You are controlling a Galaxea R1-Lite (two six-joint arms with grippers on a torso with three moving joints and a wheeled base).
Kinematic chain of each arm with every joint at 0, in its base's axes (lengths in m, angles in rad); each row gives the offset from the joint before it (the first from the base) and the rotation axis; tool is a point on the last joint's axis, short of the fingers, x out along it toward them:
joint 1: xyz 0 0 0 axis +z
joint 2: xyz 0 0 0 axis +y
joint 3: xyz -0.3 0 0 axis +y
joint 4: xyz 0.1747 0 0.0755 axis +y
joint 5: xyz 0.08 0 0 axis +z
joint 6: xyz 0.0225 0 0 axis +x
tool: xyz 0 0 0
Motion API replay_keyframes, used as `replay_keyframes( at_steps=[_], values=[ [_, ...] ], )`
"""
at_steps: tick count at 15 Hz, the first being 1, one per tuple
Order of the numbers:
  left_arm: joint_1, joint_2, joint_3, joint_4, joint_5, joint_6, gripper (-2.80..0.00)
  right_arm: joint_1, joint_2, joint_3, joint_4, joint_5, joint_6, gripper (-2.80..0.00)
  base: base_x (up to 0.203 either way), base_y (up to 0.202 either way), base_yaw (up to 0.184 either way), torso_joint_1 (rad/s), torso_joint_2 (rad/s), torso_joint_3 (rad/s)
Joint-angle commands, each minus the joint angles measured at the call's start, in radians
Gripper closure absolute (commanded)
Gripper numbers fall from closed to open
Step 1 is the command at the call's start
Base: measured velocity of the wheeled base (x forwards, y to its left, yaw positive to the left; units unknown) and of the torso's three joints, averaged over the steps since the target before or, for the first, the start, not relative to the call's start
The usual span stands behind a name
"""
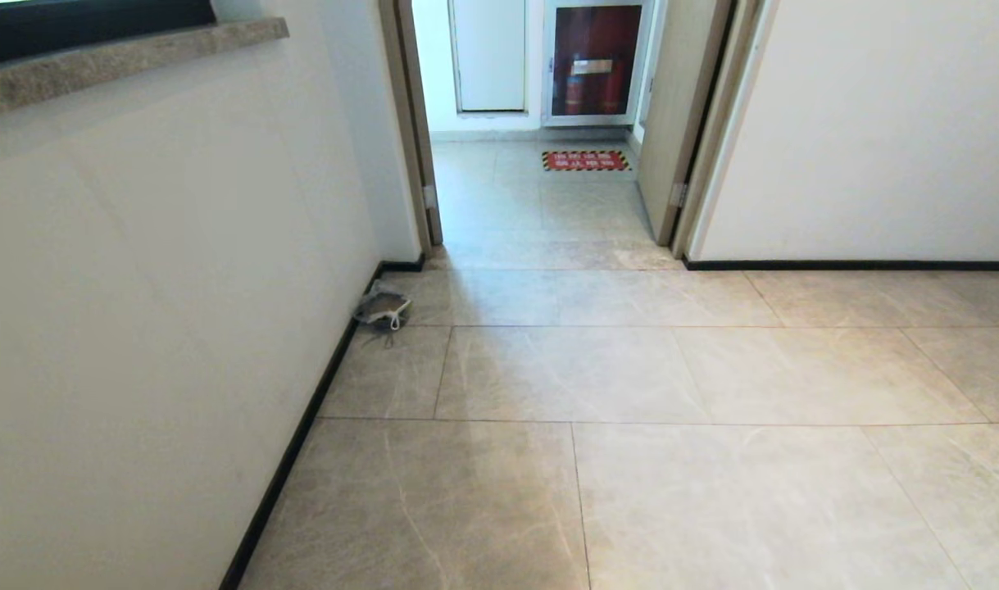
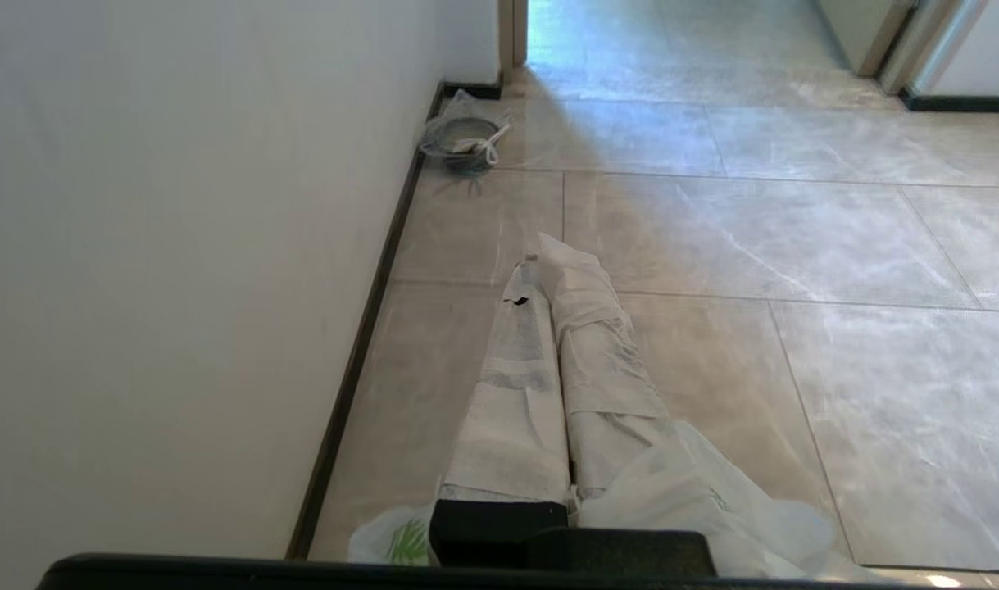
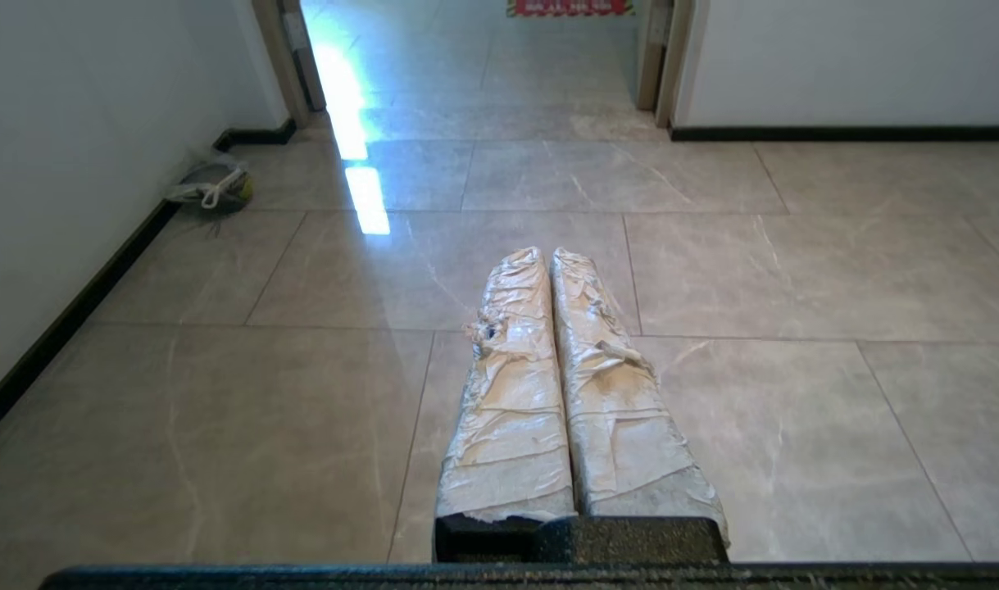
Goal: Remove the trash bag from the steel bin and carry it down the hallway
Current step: Put the trash bag at the door
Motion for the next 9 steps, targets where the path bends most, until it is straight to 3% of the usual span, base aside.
replay_keyframes(
  at_steps=[1, 9],
  values=[
    [0.001, 0.002, 0.000, -0.001, 0.000, 0.000, 0.00, 0.000, 0.000, 0.037, -0.001, 0.001, 0.000, 0.00, 0.190, 0.000, -0.001, 0.002, 0.00, -0.002],
    [-0.001, 0.002, 0.000, 0.001, -0.001, 0.002, 0.00, 0.000, 0.000, 0.038, -0.001, 0.001, 0.000, 0.00, 0.188, 0.000, 0.001, 0.002, 0.00, 0.003]
  ],
)
